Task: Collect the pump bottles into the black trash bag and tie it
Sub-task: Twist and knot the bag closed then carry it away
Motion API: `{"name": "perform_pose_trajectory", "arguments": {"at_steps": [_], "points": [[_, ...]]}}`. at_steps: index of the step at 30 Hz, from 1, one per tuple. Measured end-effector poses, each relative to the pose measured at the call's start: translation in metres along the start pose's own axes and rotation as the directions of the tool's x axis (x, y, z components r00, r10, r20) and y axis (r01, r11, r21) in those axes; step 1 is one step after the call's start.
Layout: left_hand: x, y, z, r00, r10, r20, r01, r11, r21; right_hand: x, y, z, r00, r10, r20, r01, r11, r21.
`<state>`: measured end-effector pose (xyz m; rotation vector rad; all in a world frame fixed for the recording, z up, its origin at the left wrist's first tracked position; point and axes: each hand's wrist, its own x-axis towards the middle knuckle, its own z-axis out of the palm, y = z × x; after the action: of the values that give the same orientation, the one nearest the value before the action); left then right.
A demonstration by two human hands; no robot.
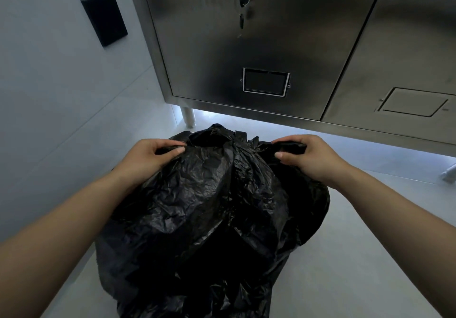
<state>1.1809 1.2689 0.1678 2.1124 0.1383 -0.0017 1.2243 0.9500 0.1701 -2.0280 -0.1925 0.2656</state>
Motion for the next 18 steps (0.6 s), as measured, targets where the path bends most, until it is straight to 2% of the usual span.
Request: {"name": "perform_pose_trajectory", "arguments": {"at_steps": [4, 6, 10, 13, 18], "points": [[-0.003, -0.004, 0.002, 0.999, -0.044, 0.029, 0.045, 0.999, -0.021, -0.002, 0.001, 0.005, 1.0, -0.001, -0.014, 0.0, 0.995, -0.103], [-0.003, -0.004, 0.002, 0.999, -0.046, 0.016, 0.046, 0.999, -0.014, -0.001, 0.003, 0.007, 0.998, 0.008, -0.065, -0.016, 0.992, -0.121], [-0.004, -0.005, 0.003, 1.0, -0.008, -0.012, 0.008, 1.0, -0.01, 0.001, 0.008, 0.007, 0.986, -0.011, -0.166, -0.01, 0.992, -0.125], [-0.005, -0.003, 0.004, 0.999, 0.031, -0.018, -0.03, 0.999, 0.011, 0.003, 0.009, 0.01, 0.986, -0.007, -0.166, -0.004, 0.998, -0.067], [-0.008, 0.001, 0.011, 0.998, -0.032, -0.063, 0.029, 0.998, -0.054, 0.003, 0.009, 0.011, 0.986, 0.01, -0.165, -0.018, 0.999, -0.044]]}}
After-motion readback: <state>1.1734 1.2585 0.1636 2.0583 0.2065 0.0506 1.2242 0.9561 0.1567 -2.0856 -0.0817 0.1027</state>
